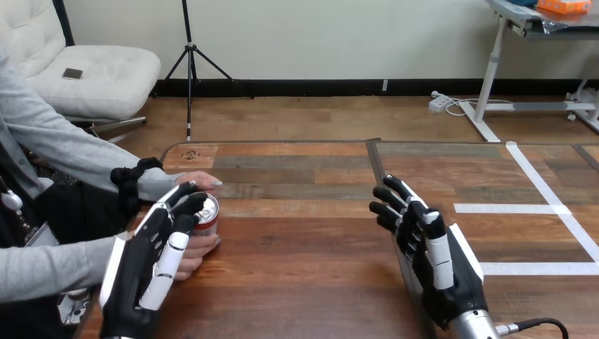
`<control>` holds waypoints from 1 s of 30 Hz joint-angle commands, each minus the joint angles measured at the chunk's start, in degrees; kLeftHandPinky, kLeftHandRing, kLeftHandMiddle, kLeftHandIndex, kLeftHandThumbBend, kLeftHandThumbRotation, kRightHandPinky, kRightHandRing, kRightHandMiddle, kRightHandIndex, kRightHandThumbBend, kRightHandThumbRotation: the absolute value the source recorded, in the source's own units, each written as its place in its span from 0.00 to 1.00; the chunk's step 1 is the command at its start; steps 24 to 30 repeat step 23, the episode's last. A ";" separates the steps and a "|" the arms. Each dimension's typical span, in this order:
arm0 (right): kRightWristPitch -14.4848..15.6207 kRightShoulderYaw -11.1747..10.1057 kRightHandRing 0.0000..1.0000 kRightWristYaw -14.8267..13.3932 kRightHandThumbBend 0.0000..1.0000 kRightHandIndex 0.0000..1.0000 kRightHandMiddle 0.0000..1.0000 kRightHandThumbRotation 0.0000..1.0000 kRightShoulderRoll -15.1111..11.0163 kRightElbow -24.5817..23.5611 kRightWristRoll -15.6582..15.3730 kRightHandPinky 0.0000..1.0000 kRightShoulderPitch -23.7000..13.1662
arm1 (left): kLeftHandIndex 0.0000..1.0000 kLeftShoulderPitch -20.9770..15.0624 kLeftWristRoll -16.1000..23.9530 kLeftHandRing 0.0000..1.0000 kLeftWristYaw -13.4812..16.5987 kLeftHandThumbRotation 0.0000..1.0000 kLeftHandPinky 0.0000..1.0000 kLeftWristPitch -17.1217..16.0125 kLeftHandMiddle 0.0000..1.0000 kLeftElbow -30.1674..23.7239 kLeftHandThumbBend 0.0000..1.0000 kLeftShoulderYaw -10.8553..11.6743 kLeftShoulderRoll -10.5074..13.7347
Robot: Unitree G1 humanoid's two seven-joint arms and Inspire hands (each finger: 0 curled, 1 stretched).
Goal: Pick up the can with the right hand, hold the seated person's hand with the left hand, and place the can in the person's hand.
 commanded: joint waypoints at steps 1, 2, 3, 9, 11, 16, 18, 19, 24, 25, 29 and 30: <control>-0.53 -1.59 0.89 0.50 1.00 0.92 0.90 1.00 -0.17 0.80 1.31 0.94 -3.60 | 0.78 -3.29 -0.85 0.78 0.87 0.82 0.78 0.11 0.77 0.53 0.39 1.71 -2.05; -0.41 -1.65 0.89 0.60 1.00 0.92 0.90 1.00 -0.19 0.85 1.36 0.94 -3.62 | 0.77 -3.23 -0.76 0.78 1.19 0.82 0.78 0.40 0.76 0.27 0.38 1.86 -2.27; -0.20 -1.67 0.89 0.55 1.00 0.92 0.90 1.00 -0.28 0.94 1.23 0.94 -3.62 | 0.77 -2.99 -0.97 0.78 1.65 0.82 0.78 1.34 0.76 -0.60 0.38 2.03 -2.76; -0.12 -2.10 0.88 0.70 1.00 0.91 0.89 1.00 -0.25 1.48 0.90 0.93 -3.88 | 0.76 -2.82 -1.46 0.79 2.03 0.80 0.80 2.71 0.77 -1.86 0.35 2.82 -4.00; -0.19 -2.23 0.88 0.84 1.00 0.90 0.89 1.00 -0.19 1.65 0.90 0.92 -3.95 | 0.77 -2.97 -1.59 0.80 1.80 0.81 0.81 2.49 0.78 -1.62 0.35 2.96 -4.10; 0.52 -2.62 0.86 1.49 1.00 0.88 0.87 1.00 0.22 1.35 1.55 0.89 -3.82 | 0.78 -3.78 -2.98 0.81 0.27 0.83 0.83 2.56 0.79 -0.61 0.37 3.56 -4.58; 0.78 -2.71 0.86 1.88 0.99 0.88 0.87 1.00 0.31 1.04 1.76 0.89 -3.63 | 0.78 -3.94 -2.98 0.82 -0.34 0.83 0.84 2.36 0.79 -0.24 0.36 3.68 -4.44; 0.90 -2.73 0.86 2.05 0.99 0.88 0.87 1.00 0.32 0.88 1.81 0.89 -3.55 | 0.78 -3.95 -2.83 0.82 -0.52 0.83 0.84 2.35 0.79 -0.17 0.35 3.71 -4.34; 1.22 -2.72 0.85 2.63 0.97 0.87 0.86 1.00 0.36 0.43 2.11 0.88 -3.34 | 0.79 -3.58 -1.28 0.83 0.00 0.83 0.85 3.13 0.80 -0.50 0.35 3.80 -3.92; 1.22 -2.72 0.85 2.63 0.97 0.87 0.86 1.00 0.36 0.43 2.11 0.88 -3.34 | 0.79 -3.58 -1.28 0.83 0.00 0.83 0.85 3.13 0.80 -0.50 0.35 3.80 -3.92; 1.22 -2.72 0.85 2.63 0.97 0.87 0.86 1.00 0.36 0.43 2.11 0.88 -3.34 | 0.79 -3.58 -1.28 0.83 0.00 0.83 0.85 3.13 0.80 -0.50 0.35 3.80 -3.92; 1.22 -2.72 0.85 2.63 0.97 0.87 0.86 1.00 0.36 0.43 2.11 0.88 -3.34 | 0.79 -3.58 -1.28 0.83 0.00 0.83 0.85 3.13 0.80 -0.50 0.35 3.80 -3.92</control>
